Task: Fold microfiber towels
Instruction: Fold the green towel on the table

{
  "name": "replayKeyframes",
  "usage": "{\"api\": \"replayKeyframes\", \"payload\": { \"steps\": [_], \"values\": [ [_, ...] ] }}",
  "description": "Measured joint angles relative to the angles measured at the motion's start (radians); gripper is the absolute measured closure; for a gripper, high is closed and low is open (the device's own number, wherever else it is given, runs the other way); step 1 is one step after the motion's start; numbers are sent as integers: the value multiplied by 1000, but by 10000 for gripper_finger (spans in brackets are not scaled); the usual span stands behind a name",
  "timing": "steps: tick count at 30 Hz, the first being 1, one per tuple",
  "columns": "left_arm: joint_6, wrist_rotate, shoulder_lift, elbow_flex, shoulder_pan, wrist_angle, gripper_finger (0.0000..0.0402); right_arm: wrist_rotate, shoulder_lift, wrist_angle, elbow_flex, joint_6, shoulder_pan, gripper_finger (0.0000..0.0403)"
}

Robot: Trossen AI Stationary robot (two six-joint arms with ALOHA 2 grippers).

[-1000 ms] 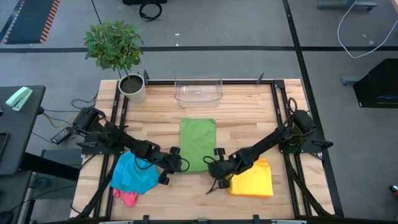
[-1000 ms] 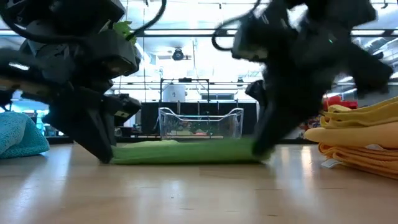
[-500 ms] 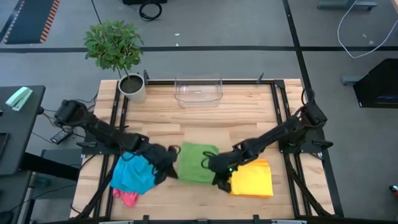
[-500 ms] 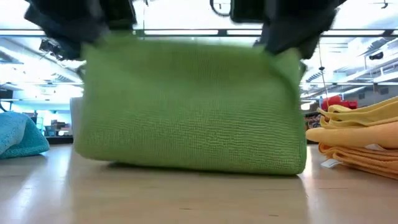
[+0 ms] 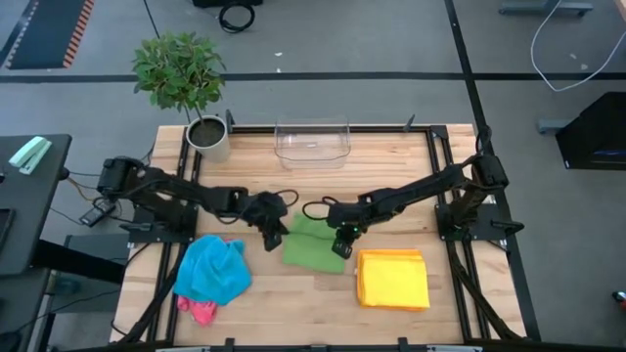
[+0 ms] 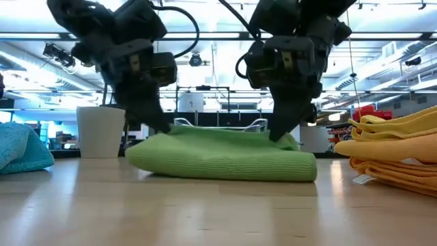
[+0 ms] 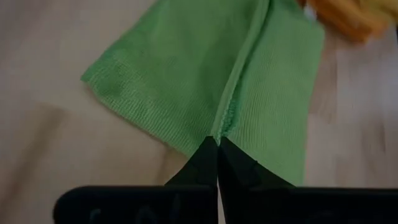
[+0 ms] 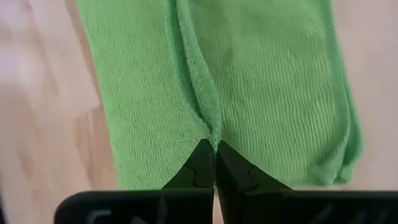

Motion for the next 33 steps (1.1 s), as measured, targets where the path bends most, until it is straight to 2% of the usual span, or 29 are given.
{"api": "replayKeyframes", "payload": {
  "steps": [5, 10, 14, 16, 22, 26, 30, 33],
  "values": [
    [30, 32, -1, 0, 37, 87, 396, 34, -6, 13, -2, -24, 11, 397],
    [36, 291, -25, 3, 16, 108, 396, 20, -49, 36, -2, -45, 81, 397],
    [-44, 504, -28, 2, -41, 112, 394, -48, -90, 135, -2, 35, 160, 398],
    [-88, 571, -28, 2, -79, 128, 395, -54, -101, 185, 0, 90, 204, 398],
    [-204, 585, -29, 4, -194, 208, 392, 53, -98, 267, 2, 261, 321, 398],
    [-217, 556, -29, 5, -235, 265, 392, 119, -91, 261, 2, 310, 356, 398],
    [-206, 461, -29, 3, -191, 215, 396, 172, -89, 173, 2, 342, 325, 398],
    [-148, 344, -29, 3, -131, 112, 392, 183, -89, 76, -1, 339, 272, 398]
  ]
}}
